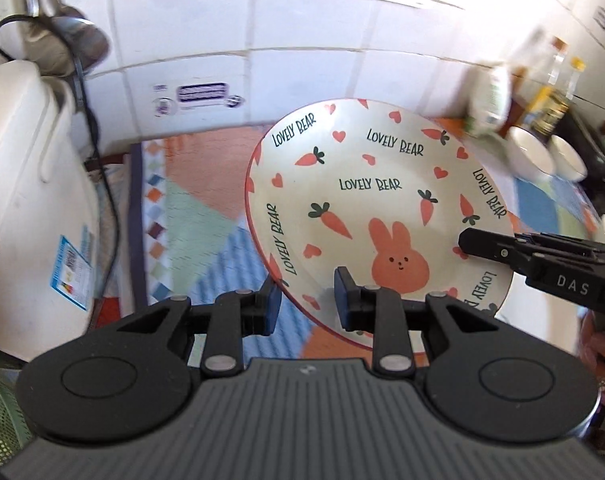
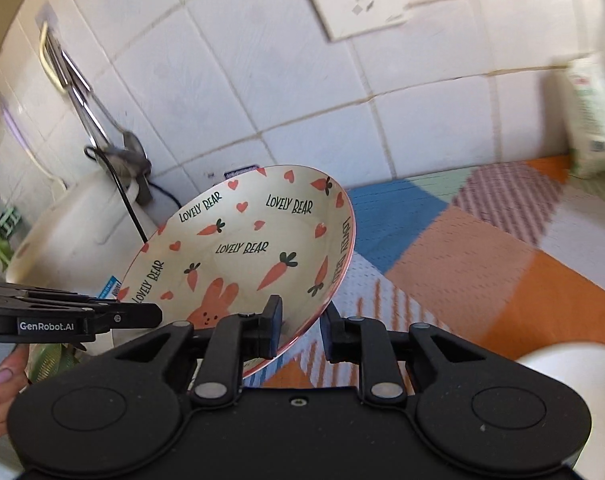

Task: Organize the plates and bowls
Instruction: 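Lift the bunny plate with both grippers and carry it over the white plate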

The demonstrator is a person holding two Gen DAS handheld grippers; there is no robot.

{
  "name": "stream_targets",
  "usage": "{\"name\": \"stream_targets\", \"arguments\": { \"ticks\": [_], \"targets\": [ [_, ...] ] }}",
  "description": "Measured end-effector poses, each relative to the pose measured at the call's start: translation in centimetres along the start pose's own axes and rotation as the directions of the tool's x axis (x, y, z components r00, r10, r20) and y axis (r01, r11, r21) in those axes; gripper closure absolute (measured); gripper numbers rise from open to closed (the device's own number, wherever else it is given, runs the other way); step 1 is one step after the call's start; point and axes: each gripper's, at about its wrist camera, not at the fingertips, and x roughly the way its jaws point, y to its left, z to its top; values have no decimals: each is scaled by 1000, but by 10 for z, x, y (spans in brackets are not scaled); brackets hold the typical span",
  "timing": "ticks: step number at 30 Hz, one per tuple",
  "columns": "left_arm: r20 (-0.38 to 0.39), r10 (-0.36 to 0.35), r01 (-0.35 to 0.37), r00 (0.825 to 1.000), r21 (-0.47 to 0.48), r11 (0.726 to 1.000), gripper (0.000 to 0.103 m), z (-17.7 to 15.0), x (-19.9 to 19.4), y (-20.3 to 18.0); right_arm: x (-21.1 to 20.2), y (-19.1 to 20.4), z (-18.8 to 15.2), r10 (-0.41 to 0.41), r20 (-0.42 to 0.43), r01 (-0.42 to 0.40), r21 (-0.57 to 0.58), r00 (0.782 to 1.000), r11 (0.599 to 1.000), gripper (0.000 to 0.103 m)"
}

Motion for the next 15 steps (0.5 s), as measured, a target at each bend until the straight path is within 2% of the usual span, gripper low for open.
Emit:
{"name": "stream_targets", "arguments": {
  "ticks": [5, 9, 15],
  "targets": [
    [-21, -67, 69, 998, 92, 993, 77, -11, -12, -33, -47, 1, -24, -86, 43, 84, 43, 995, 996, 78],
    [-62, -118, 125, 991, 127, 984, 77, -25, -13, -56, -81, 2, -45, -167, 47, 161, 111, 985, 981, 77],
    [-136, -156, 182, 978, 213, 960, 77, -32, -1, -88, -110, -14, -80, -233, 62, 217, 198, 971, 956, 77]
  ]
}}
